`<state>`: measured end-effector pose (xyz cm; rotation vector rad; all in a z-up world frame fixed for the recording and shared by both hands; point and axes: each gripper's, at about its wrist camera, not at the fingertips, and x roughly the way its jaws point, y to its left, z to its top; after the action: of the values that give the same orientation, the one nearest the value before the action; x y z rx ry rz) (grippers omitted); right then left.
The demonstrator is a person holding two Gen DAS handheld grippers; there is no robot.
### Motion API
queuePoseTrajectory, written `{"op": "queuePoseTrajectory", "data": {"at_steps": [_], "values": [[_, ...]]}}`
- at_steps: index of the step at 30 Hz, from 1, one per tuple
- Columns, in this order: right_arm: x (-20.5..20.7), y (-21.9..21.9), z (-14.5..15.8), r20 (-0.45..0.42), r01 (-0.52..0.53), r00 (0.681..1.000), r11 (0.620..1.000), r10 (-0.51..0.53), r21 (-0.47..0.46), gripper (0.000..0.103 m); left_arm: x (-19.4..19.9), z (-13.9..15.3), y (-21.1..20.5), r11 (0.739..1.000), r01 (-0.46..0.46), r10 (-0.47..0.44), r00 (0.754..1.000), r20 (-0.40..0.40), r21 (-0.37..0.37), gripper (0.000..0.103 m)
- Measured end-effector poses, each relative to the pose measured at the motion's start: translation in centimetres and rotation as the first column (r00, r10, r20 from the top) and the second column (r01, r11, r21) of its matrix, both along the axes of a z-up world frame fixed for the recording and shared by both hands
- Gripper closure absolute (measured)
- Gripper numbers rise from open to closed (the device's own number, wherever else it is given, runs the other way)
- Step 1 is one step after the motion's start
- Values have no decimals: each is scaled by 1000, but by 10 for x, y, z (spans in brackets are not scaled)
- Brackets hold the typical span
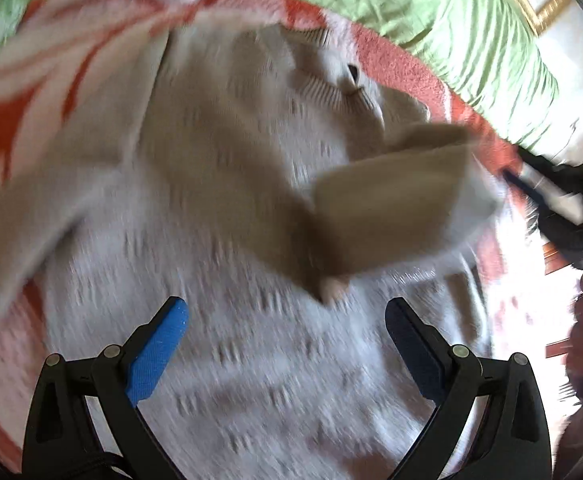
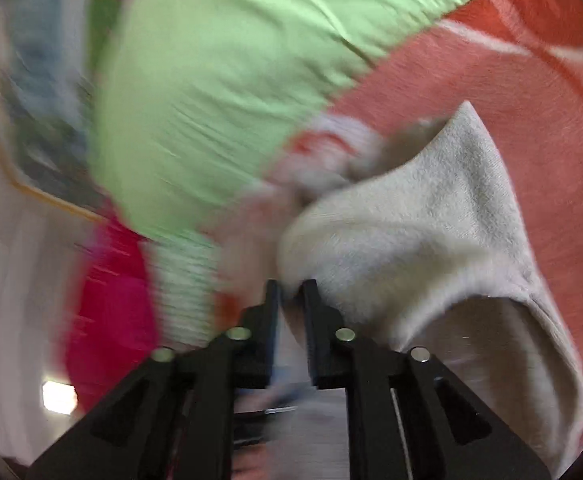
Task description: Fold small clothes
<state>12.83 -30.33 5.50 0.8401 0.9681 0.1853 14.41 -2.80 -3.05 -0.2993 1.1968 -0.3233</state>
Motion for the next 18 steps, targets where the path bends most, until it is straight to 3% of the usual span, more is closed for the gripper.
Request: {"op": "queuePoseTrajectory", "data": {"at_steps": [3, 7, 9, 12, 14, 15, 18], "values": [[-7, -4, -17, -33, -3, 999, 1000, 4, 17, 58, -11, -10, -1, 997, -8, 4, 998, -60, -74, 4], [-15, -15, -24, -55, 24, 998, 999, -26, -43, 58, -7, -32, -16, 984, -42, 15, 988, -154, -172, 4], [-19, -22, -31, -61, 39, 997, 998, -43, -52, 58, 0, -43, -21, 964, -87, 34, 978, -207, -252, 6], [-29, -34, -41, -72, 65, 995, 997, -67, -39, 58, 16, -49, -20, 905, -193, 101, 963, -250, -380, 7], [-37, -41, -50, -78, 90, 993, 996, -90, -1, 53, 26, -48, -14, 878, -258, 160, 952, -261, -403, 7], [-41, -46, -57, -91, 108, 990, 994, -106, 28, 44, 31, -47, -12, 873, -275, 178, 948, -263, -403, 7], [-44, -52, -72, -107, 144, 985, 987, -136, 71, 36, 41, -51, -6, 860, -332, 225, 928, -297, -388, 7]]}}
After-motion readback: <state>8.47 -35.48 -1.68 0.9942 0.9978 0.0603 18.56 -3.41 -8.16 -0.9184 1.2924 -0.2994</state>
